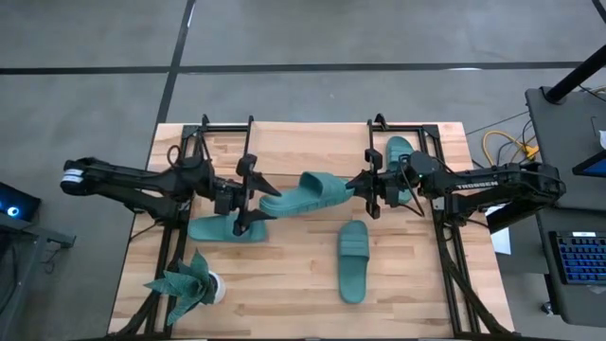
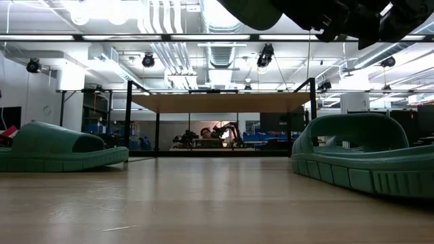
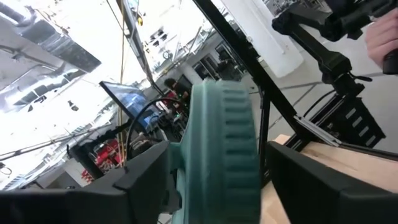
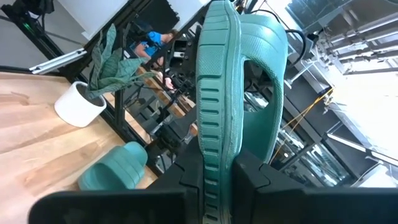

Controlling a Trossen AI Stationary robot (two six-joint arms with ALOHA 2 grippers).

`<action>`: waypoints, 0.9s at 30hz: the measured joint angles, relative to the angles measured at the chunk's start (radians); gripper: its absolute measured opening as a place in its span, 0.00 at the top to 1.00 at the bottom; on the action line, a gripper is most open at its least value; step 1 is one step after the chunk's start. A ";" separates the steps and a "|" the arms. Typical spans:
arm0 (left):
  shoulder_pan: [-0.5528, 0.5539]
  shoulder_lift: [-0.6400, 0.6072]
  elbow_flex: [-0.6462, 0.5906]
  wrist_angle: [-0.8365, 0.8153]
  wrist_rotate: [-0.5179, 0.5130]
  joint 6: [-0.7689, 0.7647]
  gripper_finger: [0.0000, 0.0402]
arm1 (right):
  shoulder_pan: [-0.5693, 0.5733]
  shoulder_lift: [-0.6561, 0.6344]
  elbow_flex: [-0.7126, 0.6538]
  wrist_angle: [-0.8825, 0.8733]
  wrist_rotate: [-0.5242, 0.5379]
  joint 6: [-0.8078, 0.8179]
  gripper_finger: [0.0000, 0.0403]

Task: Pick and place slides into the shelf
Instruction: Put the green slide on the shelf

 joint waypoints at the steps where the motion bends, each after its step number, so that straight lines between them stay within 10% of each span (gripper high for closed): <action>1: 0.000 0.007 0.000 0.009 0.000 0.000 0.44 | 0.000 0.000 0.000 0.000 0.000 0.000 0.92; 10: 0.000 0.054 0.005 0.101 -0.022 0.011 0.89 | 0.000 0.000 0.000 0.001 0.000 0.002 0.92; 27: 0.002 0.005 0.005 0.077 -0.175 0.033 0.89 | 0.000 0.000 0.011 0.003 0.126 0.072 0.80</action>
